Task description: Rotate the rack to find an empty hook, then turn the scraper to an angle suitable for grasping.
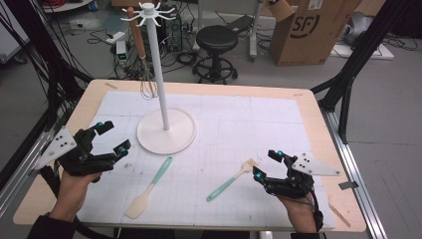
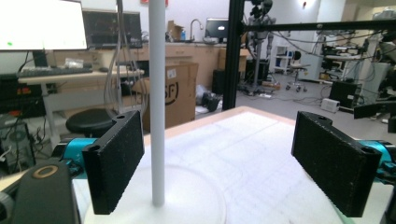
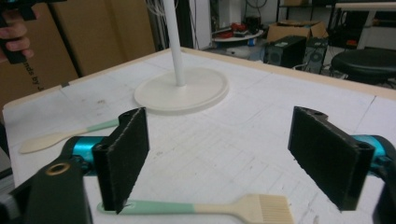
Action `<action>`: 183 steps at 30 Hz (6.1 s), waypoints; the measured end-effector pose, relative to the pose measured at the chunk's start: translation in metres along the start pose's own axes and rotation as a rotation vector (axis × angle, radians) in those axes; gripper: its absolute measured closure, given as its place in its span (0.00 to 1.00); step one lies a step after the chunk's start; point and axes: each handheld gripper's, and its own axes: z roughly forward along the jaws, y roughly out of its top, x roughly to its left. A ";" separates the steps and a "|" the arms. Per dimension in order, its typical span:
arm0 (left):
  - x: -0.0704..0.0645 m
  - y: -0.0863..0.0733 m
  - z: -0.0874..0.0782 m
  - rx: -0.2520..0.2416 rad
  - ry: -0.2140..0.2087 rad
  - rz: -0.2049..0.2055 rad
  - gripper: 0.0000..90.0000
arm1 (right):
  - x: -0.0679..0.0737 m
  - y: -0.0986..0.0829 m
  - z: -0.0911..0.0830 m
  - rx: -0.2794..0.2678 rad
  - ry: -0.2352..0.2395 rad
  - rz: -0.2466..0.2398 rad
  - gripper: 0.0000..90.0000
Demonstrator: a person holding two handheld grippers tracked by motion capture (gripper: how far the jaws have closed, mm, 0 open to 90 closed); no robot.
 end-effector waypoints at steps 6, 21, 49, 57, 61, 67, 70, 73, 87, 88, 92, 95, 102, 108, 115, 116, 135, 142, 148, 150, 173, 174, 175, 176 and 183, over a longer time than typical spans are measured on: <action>-0.001 -0.020 -0.010 0.017 0.008 -0.034 0.19 | 0.002 0.000 0.002 -0.009 -0.001 0.001 0.23; 0.000 -0.026 -0.018 0.042 0.006 -0.034 0.19 | 0.003 0.004 0.001 -0.017 0.003 -0.008 0.22; -0.003 -0.041 -0.028 0.090 0.024 -0.046 0.22 | 0.000 -0.008 -0.006 -0.023 -0.003 0.006 0.34; -0.001 -0.049 -0.030 0.129 -0.004 -0.063 0.34 | 0.003 -0.018 0.006 0.009 0.048 0.000 0.51; -0.005 -0.058 -0.023 0.190 -0.065 -0.065 0.47 | 0.004 -0.017 0.007 0.003 0.041 -0.002 0.47; -0.019 -0.072 -0.006 0.323 -0.142 0.018 0.85 | 0.005 -0.018 0.007 0.002 0.038 0.002 0.46; -0.027 -0.079 0.007 0.406 -0.145 0.031 0.97 | 0.006 -0.017 0.007 0.000 0.040 0.002 0.46; -0.038 -0.090 0.020 0.490 -0.186 0.050 1.00 | 0.006 -0.017 0.006 -0.006 0.041 0.002 0.45; -0.059 -0.104 0.029 0.689 -0.215 0.135 1.00 | 0.009 -0.013 0.007 -0.007 0.050 -0.002 0.45; -0.059 -0.104 0.029 0.690 -0.205 0.139 1.00 | 0.009 -0.012 0.008 -0.006 0.053 -0.004 0.45; -0.058 -0.102 0.027 0.703 -0.169 0.184 1.00 | 0.012 -0.009 0.008 -0.004 0.058 -0.010 0.45; -0.058 -0.101 0.027 0.716 -0.158 0.199 1.00 | 0.012 -0.008 0.008 -0.003 0.058 -0.012 0.45; -0.051 -0.098 0.024 0.732 -0.123 0.214 1.00 | 0.013 -0.007 0.008 -0.005 0.063 -0.010 0.45; -0.047 -0.097 0.014 0.727 -0.165 0.204 1.00 | 0.012 -0.009 0.007 -0.007 0.060 -0.003 0.45; -0.043 -0.090 0.006 0.745 -0.101 0.241 1.00 | 0.013 -0.008 0.009 -0.003 0.061 -0.005 0.45; -0.039 -0.090 0.003 0.770 -0.071 0.249 1.00 | 0.014 -0.008 0.009 -0.002 0.064 0.000 0.45; -0.073 -0.107 -0.001 0.667 -0.006 0.183 1.00 | 0.015 -0.007 0.016 0.005 0.078 0.003 0.45; -0.078 -0.102 -0.001 0.723 0.080 0.269 1.00 | 0.018 -0.004 0.015 0.007 0.080 -0.011 0.45; -0.067 -0.102 -0.006 0.716 0.114 0.245 1.00 | 0.019 -0.002 0.013 0.005 0.078 -0.013 0.45; -0.064 -0.102 -0.007 0.713 0.124 0.237 1.00 | 0.018 -0.003 0.012 0.003 0.076 -0.010 0.45; -0.002 -0.066 -0.050 0.231 0.069 -0.058 0.35 | 0.012 -0.007 0.003 0.010 -0.017 -0.024 0.37; -0.002 -0.065 -0.049 0.202 0.078 -0.066 0.31 | 0.012 -0.006 0.002 0.018 -0.041 -0.036 0.35; -0.002 -0.065 -0.049 0.202 0.078 -0.066 0.27 | 0.012 -0.006 0.002 0.018 -0.041 -0.036 0.35; -0.002 -0.064 -0.048 0.194 0.081 -0.065 0.27 | 0.011 -0.006 0.001 0.018 -0.047 -0.042 0.34; -0.003 -0.060 -0.044 0.194 0.068 -0.038 0.21 | 0.009 -0.007 0.002 0.007 -0.069 -0.028 0.24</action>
